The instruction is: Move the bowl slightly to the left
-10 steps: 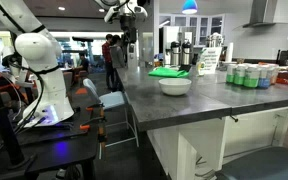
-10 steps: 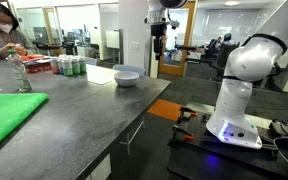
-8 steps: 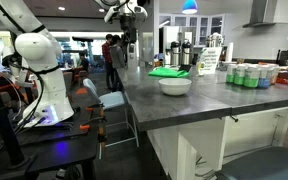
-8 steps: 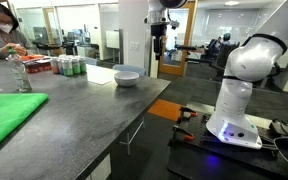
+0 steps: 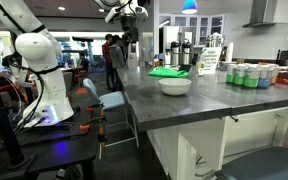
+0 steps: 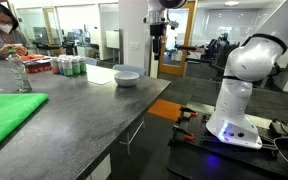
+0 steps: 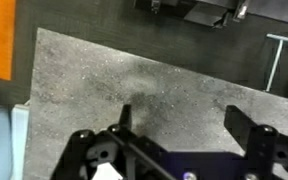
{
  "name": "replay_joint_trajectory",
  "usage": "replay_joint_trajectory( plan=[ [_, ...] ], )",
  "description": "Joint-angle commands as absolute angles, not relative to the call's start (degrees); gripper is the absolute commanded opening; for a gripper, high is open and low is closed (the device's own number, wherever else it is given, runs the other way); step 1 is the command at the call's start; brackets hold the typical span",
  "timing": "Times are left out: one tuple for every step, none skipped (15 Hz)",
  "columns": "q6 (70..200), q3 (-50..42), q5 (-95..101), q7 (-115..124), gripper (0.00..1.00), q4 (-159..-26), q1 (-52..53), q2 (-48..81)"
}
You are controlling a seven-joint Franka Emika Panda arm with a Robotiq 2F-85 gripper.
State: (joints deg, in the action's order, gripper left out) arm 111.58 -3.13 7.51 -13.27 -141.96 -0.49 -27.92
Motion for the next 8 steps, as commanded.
replay_joint_trajectory(
  plan=[
    [118.1, -4.3, 7.8, -18.9, 1.0, -141.5, 1.3, -24.2],
    [120.0, -4.4, 7.9, -20.3, 1.0, -141.2, 1.5, -22.5],
    [121.5, -4.5, 7.5, -21.6, 1.0, -140.9, 1.6, -21.0],
    [123.7, -4.6, 7.6, -23.2, 1.0, -140.7, 1.6, -19.1],
    [125.4, -4.9, 7.2, -25.1, 1.0, -140.4, 1.7, -17.3],
    [127.1, -5.1, 7.0, -26.7, 1.0, -140.1, 1.6, -15.5],
    [128.6, -5.4, 6.7, -28.7, 1.0, -139.7, 1.6, -13.7],
    [129.9, -5.8, 6.1, -31.4, 1.0, -139.0, 1.6, -11.6]
  ],
)
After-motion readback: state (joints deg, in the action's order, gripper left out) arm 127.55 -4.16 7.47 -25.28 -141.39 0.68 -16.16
